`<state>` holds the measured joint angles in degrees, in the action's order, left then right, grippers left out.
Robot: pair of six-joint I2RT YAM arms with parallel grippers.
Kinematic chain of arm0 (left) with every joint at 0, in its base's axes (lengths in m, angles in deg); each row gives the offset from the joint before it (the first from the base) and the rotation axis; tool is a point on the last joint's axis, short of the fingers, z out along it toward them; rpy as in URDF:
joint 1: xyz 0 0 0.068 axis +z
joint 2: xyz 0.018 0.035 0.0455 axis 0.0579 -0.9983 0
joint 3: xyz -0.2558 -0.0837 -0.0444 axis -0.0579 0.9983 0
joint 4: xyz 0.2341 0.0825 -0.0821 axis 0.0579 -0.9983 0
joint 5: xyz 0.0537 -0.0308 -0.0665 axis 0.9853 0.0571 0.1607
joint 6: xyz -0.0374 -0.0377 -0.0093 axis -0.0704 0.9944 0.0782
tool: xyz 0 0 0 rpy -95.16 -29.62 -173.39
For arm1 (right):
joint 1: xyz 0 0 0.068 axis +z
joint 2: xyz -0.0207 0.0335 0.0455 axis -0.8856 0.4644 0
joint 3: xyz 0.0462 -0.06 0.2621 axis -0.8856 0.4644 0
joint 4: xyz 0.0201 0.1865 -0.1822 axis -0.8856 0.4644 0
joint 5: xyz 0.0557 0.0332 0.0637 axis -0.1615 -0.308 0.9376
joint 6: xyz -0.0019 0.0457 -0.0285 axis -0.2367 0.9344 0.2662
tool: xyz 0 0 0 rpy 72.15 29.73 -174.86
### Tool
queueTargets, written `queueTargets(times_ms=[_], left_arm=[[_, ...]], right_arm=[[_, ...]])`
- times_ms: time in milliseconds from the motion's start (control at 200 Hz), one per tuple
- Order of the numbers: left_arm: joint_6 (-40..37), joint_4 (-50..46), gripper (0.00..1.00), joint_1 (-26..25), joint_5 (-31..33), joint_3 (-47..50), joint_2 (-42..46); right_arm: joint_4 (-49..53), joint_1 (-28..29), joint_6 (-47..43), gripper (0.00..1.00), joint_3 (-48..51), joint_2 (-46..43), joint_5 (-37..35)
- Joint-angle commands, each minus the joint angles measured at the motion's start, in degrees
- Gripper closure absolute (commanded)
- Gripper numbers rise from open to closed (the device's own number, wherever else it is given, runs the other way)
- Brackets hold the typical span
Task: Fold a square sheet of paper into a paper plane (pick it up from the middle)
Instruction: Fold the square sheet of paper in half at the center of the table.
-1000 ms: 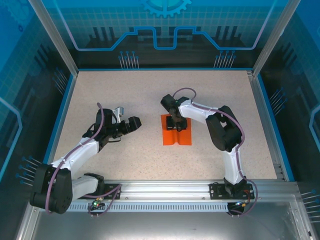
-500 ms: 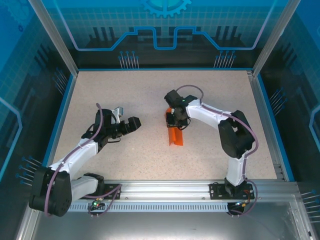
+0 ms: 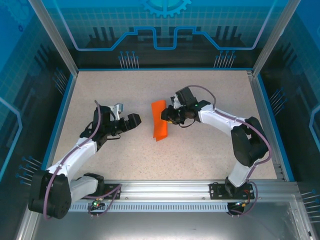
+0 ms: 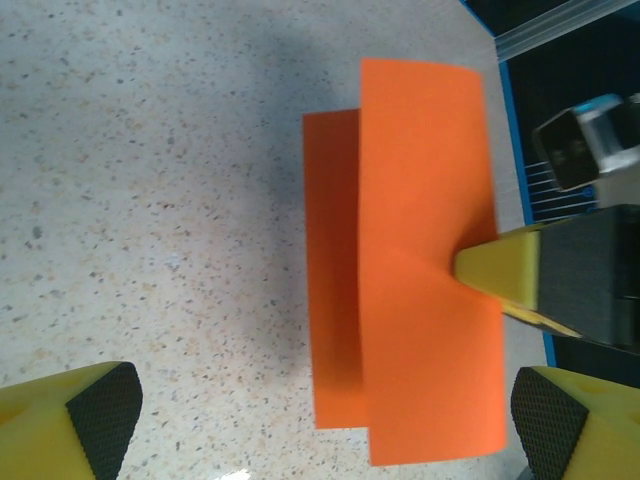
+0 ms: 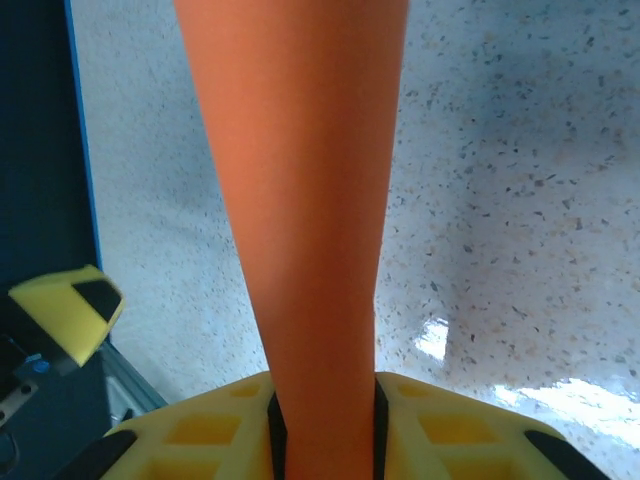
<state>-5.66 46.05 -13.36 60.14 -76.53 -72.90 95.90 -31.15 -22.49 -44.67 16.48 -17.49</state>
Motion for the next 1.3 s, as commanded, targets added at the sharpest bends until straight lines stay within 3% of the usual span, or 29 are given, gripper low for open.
queueTargets(times_ms=[0,200,570,880,1145,1295], left_arm=[[1.79,0.99,0.02,-0.59,-4.11,-1.77,-0.76],[2.27,1.68,0.02,-3.04,-7.03,-3.61,-4.76],[3.98,4.01,0.04,-9.67,-6.38,-8.6,-15.52],[8.19,8.72,0.26,-12.01,-9.91,-12.85,-26.53],[9.1,10.36,0.31,-13.76,-13.02,-16.36,-33.86],[9.98,12.13,0.41,-14.87,-14.76,-17.74,-37.51]], right_arm=[[-7.89,-2.02,4.67,0.71,4.62,0.0,4.22],[-14.68,-4.8,6.49,0.67,13.47,0.14,4.58],[-4.65,-6.05,-1.53,0.52,14.01,-0.28,-1.15],[-3.5,-6.35,-2.6,0.49,13.47,0.96,-1.41],[-5.33,-6.32,-1.05,0.47,14.78,0.16,-1.81],[-6.32,-6.31,-0.61,0.47,15.39,0.36,-1.28]])
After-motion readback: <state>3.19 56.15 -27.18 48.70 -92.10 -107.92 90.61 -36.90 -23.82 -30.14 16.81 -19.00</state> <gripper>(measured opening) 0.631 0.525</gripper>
